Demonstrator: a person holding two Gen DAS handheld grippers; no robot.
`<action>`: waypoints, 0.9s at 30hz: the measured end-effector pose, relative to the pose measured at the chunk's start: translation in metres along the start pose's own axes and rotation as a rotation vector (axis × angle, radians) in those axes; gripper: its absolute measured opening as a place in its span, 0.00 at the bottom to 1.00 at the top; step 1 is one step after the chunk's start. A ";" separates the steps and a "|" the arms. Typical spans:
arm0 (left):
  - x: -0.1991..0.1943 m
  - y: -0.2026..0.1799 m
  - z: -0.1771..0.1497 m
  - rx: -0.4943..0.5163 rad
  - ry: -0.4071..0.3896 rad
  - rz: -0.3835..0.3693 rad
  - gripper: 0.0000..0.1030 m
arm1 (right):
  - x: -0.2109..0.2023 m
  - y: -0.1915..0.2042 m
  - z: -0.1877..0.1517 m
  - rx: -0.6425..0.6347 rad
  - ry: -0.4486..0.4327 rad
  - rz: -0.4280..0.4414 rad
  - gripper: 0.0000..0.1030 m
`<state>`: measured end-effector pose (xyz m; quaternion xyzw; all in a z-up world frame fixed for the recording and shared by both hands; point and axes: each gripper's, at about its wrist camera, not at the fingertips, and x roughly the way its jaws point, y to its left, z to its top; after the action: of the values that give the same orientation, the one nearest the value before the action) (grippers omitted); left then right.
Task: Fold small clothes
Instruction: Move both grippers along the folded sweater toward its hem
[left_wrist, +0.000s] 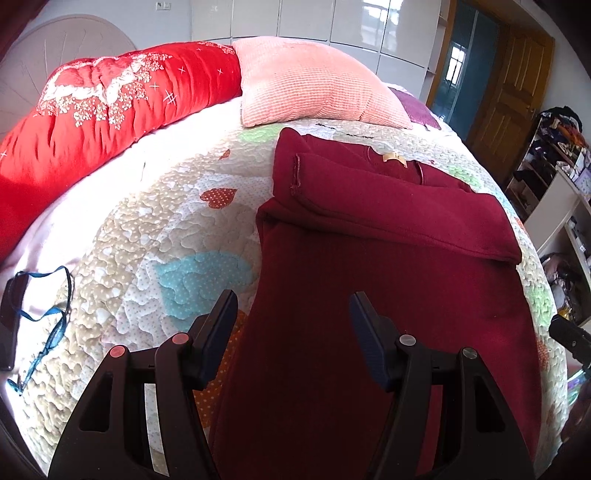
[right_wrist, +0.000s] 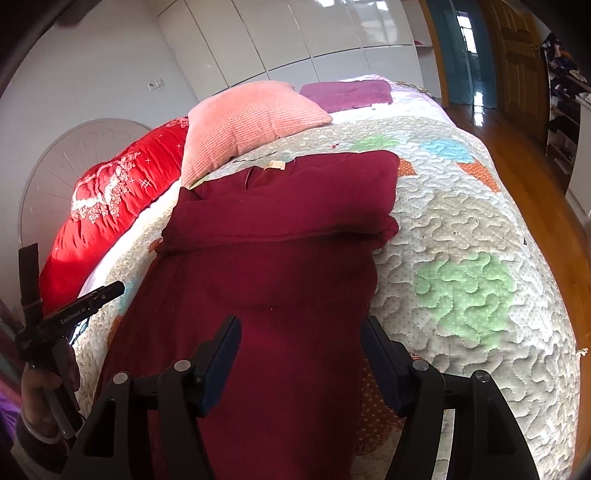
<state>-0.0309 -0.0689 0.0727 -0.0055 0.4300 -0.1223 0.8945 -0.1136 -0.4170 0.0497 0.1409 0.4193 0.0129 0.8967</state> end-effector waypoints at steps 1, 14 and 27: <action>0.001 -0.001 -0.002 -0.008 0.009 -0.010 0.61 | 0.002 0.001 -0.002 0.004 0.001 0.000 0.63; 0.021 -0.006 -0.006 -0.039 0.035 -0.057 0.61 | 0.022 -0.020 0.018 0.123 -0.039 0.000 0.63; 0.009 0.001 -0.035 0.015 0.082 -0.056 0.61 | -0.001 -0.020 -0.022 0.085 0.030 -0.050 0.63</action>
<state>-0.0520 -0.0663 0.0434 -0.0056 0.4650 -0.1507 0.8724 -0.1326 -0.4313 0.0316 0.1682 0.4364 -0.0252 0.8835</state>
